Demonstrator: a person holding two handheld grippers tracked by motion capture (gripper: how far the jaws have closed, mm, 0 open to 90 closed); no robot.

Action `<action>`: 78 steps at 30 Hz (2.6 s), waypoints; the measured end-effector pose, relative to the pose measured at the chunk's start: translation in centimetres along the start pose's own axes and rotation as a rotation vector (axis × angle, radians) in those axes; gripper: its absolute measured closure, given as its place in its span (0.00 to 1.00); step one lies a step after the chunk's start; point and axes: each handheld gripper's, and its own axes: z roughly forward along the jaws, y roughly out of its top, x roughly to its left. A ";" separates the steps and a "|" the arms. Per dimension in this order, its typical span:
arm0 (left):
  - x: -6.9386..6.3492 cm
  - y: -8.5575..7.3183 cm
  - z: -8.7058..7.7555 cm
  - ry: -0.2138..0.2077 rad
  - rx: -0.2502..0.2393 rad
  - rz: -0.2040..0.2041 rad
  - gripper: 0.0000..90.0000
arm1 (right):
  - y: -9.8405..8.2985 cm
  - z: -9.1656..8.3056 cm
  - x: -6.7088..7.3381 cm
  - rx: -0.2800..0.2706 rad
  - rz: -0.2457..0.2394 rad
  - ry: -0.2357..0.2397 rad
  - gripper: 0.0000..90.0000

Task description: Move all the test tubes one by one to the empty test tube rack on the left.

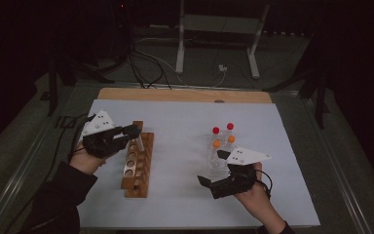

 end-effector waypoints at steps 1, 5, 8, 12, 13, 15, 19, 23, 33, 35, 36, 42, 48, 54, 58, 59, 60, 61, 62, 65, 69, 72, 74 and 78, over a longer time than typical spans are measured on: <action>0.2 0.1 0.0 0.015 -0.002 0.001 0.86 | 0.0 0.0 0.0 -0.006 0.002 0.003 0.00; 1.1 0.2 0.0 0.051 -0.014 -0.010 0.86 | 0.0 -0.2 -0.1 -0.019 -0.006 0.007 0.00; 1.6 0.1 0.2 0.077 -0.022 -0.019 0.86 | 0.1 -0.4 -0.1 -0.025 -0.011 0.009 0.00; 2.2 -0.3 0.9 0.108 -0.010 -0.029 0.86 | 0.1 -0.5 -0.2 -0.028 -0.008 0.008 0.00; 2.3 -0.5 1.1 0.112 -0.005 -0.032 0.86 | 0.1 -0.5 -0.2 -0.029 -0.006 0.008 0.00; 2.6 -0.9 1.3 0.128 -0.011 -0.043 0.86 | 0.0 -0.5 -0.3 -0.032 -0.006 0.008 0.00; 3.0 -1.9 1.8 0.138 -0.026 -0.062 0.86 | 0.0 -0.5 -0.4 -0.033 -0.003 0.011 0.00; 3.0 -2.7 2.6 0.136 0.000 -0.073 0.86 | -0.1 -0.5 -0.4 -0.038 0.001 0.014 0.00; 2.9 -4.8 4.6 0.132 0.053 -0.086 0.86 | -0.2 -0.4 -0.5 -0.035 0.003 0.021 0.00; 2.9 -5.1 4.8 0.128 0.059 -0.097 0.86 | -0.2 -0.5 -0.4 -0.034 -0.002 0.020 0.00; 2.9 -5.3 4.9 0.130 0.068 -0.095 0.86 | -0.2 -0.5 -0.4 -0.034 -0.002 0.022 0.00; 3.0 -6.0 5.4 0.125 0.094 -0.108 0.86 | -0.2 -0.5 -0.5 -0.034 0.002 0.022 0.00; 3.0 -6.4 5.7 0.120 0.121 -0.102 0.86 | -0.2 -0.5 -0.5 -0.035 0.000 0.024 0.00; 3.1 -6.5 5.5 0.108 0.141 -0.092 0.85 | -0.1 -0.6 -0.5 -0.037 0.005 0.028 0.00; 3.1 -6.6 5.3 0.100 0.120 -0.093 0.84 | 0.1 -0.9 -0.7 -0.044 -0.003 0.023 0.00; 3.0 -6.6 5.1 0.087 0.105 -0.101 0.83 | 0.2 -1.0 -0.7 -0.051 -0.008 0.015 0.00; 2.9 -6.6 4.9 0.083 0.097 -0.097 0.79 | 0.3 -1.1 -0.8 -0.059 -0.011 0.004 0.00; 2.7 -6.5 4.7 0.086 0.089 -0.091 0.76 | 0.3 -1.2 -1.0 -0.066 -0.005 0.001 0.00; 2.6 -6.3 4.4 0.083 0.077 -0.092 0.72 | 0.4 -1.3 -1.2 -0.070 0.006 0.001 0.00; 2.0 -5.8 3.4 0.067 0.038 -0.094 0.59 | 0.7 -1.8 -1.8 -0.081 0.003 -0.029 0.00; 1.1 -5.4 2.1 0.009 0.008 -0.090 0.43 | 0.9 -2.5 -3.1 -0.100 0.008 -0.060 0.00; 0.3 -5.3 1.4 -0.025 -0.001 -0.100 0.26 | 1.0 -2.9 -4.1 -0.096 0.013 -0.102 0.00; -0.3 -5.3 1.2 -0.049 0.010 -0.102 0.17 | 0.9 -3.1 -4.8 -0.089 0.015 -0.120 0.00; -1.4 -5.4 0.7 -0.096 0.012 -0.095 0.03 | 0.6 -3.5 -6.4 -0.083 0.034 -0.177 0.00</action>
